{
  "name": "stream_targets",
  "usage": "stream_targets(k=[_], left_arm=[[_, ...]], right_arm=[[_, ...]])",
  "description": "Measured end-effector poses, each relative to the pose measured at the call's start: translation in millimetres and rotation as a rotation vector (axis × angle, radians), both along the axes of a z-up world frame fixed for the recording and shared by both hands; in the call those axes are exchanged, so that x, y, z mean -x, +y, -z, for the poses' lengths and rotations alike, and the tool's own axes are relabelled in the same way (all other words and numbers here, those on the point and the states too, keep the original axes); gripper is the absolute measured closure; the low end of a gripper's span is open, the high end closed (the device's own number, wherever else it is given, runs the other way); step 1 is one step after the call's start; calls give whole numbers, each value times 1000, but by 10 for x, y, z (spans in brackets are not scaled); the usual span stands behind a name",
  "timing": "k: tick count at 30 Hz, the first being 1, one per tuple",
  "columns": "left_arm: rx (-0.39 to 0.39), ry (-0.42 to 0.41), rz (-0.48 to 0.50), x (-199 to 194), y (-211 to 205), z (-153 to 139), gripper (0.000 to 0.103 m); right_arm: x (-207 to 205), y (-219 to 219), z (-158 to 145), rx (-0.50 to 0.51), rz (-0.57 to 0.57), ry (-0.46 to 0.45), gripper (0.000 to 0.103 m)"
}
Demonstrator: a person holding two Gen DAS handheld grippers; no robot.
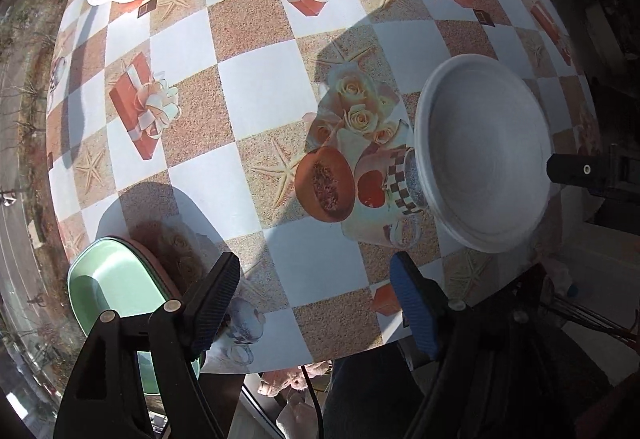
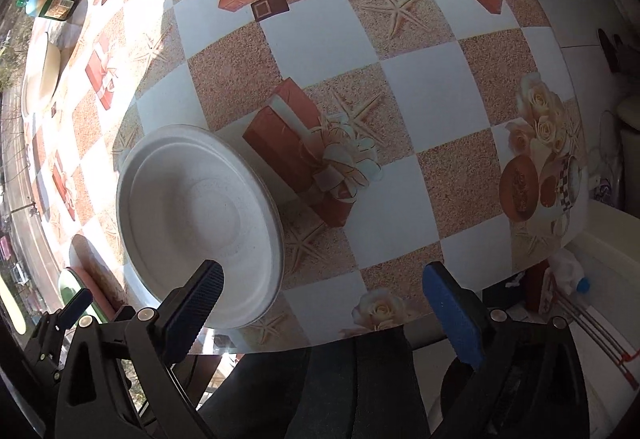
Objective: Organize plates and bowls
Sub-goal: 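Move both grippers to the white bowl near the green-capped bottle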
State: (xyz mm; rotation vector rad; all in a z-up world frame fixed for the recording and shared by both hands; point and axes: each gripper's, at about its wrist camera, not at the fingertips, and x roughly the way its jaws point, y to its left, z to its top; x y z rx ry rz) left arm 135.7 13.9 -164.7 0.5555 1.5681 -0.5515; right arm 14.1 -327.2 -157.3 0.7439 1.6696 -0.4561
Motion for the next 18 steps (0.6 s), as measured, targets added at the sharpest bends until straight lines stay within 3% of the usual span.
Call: stream_targets(k=[5,18], left_arm=[[11,-37,8,-37,15,-50,23],[22,-37,-19,-137,-7,-129,23]], right_arm=[[-124,48,-44,26,-28,-27,3],[-345,39,-196,44,-81,-62,3]])
